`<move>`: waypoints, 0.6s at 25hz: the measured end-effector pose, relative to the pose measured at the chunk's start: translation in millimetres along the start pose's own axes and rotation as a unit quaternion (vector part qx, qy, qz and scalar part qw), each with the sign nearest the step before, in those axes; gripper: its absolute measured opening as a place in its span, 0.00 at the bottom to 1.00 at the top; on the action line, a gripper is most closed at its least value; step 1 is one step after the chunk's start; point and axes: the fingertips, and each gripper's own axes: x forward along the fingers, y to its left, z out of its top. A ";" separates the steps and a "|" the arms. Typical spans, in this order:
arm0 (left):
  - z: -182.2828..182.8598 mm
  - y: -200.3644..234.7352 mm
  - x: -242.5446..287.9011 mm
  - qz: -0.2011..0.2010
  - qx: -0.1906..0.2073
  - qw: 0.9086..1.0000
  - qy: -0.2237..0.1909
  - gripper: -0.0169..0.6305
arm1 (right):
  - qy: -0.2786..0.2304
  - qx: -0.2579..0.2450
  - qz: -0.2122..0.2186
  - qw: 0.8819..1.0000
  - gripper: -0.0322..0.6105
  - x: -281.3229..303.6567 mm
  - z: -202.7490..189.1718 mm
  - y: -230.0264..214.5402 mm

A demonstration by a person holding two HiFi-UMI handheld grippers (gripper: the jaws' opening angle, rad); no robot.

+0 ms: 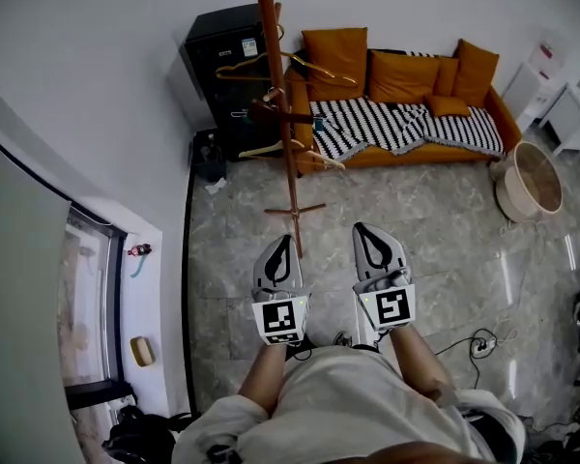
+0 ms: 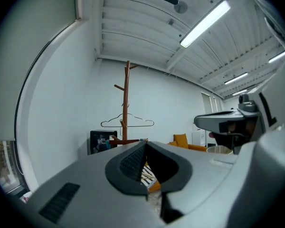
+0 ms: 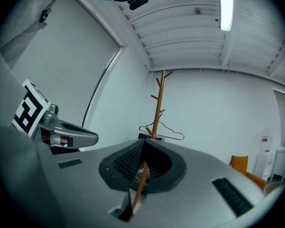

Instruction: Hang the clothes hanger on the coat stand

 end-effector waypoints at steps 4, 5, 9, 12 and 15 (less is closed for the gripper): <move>2.0 3.4 -4.8 0.007 0.004 1.000 -0.003 0.04 | -0.006 -0.007 0.011 1.000 0.06 4.0 5.9 8.0; 1.7 4.1 -5.7 0.007 0.002 1.000 -0.003 0.04 | -0.009 -0.006 0.013 1.000 0.06 4.9 8.1 9.9; -3.8 11.8 -9.9 0.009 -0.002 1.000 0.002 0.04 | -0.008 -0.008 0.018 1.000 0.06 8.0 8.3 19.8; -5.9 20.4 -12.0 0.010 0.009 1.000 0.005 0.04 | -0.006 -0.009 0.024 1.000 0.06 13.7 6.1 30.1; -8.3 26.6 -13.9 0.004 0.021 1.000 0.008 0.04 | -0.007 -0.003 0.024 1.000 0.06 19.4 5.5 40.7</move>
